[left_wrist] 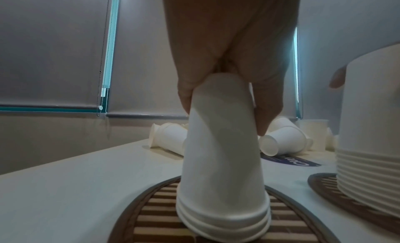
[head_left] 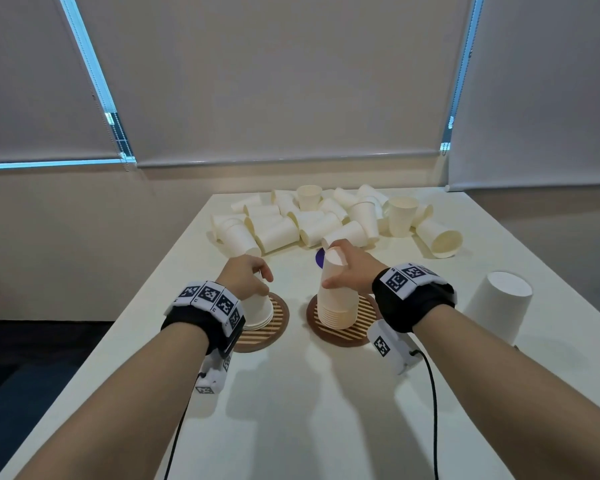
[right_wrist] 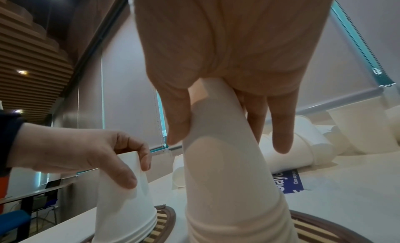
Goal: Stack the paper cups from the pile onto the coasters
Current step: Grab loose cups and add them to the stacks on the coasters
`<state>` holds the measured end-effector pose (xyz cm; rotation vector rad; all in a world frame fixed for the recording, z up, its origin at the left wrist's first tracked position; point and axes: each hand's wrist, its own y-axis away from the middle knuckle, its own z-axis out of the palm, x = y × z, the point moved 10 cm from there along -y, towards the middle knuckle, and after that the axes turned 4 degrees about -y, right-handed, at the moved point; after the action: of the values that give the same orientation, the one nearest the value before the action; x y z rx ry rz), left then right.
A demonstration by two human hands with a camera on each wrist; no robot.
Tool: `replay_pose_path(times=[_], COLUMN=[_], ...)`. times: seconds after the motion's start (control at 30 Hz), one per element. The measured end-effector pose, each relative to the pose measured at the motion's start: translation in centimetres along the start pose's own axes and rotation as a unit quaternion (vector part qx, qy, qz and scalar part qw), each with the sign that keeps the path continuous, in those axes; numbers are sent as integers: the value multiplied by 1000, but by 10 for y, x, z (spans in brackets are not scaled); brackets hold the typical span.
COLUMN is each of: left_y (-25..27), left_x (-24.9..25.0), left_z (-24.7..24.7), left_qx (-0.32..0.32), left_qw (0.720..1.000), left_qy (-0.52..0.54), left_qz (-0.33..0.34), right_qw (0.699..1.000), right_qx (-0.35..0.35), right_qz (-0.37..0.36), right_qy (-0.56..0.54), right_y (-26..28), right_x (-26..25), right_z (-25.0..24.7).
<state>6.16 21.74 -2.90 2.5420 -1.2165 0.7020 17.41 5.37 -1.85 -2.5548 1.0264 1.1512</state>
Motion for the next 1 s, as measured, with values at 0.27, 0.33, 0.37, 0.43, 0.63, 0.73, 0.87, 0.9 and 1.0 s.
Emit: replay_pose_path(times=[0.27, 0.33, 0.37, 0.43, 0.63, 0.73, 0.87, 0.9, 1.0], left_y=[-13, -16, -16, -19, -43, -60, -90, -98, -116], left_x=[-2, -3, -3, -1, 58, 88, 105, 105, 103], left_z=[-2, 0, 1, 3, -29, -27, -14, -10, 1], left_qx=[16, 10, 2, -20, 59, 60, 42, 33, 2], left_qw=[1000, 999, 998, 995, 998, 998, 999, 999, 999], left_qy=[-24, -47, -68, -96, -19, 2, 13, 12, 6], left_qz=[2, -3, -5, -11, 27, 34, 4, -8, -36], right_qw=[1000, 1000, 1000, 1000, 967, 963, 968, 969, 972], right_qx=[3, 1, -4, -15, 180, 225, 210, 205, 184], right_qz=[-4, -10, -12, -12, 32, 72, 110, 115, 129], right_qy=[-1, 5, 7, -10, -176, -130, -83, -78, -74], right_y=[-12, -13, -12, -12, -26, -35, -52, -57, -77], right_x=[2, 2, 2, 2, 26, 44, 58, 60, 65], right_z=[-3, -3, -3, -7, -69, -87, -92, -92, -92])
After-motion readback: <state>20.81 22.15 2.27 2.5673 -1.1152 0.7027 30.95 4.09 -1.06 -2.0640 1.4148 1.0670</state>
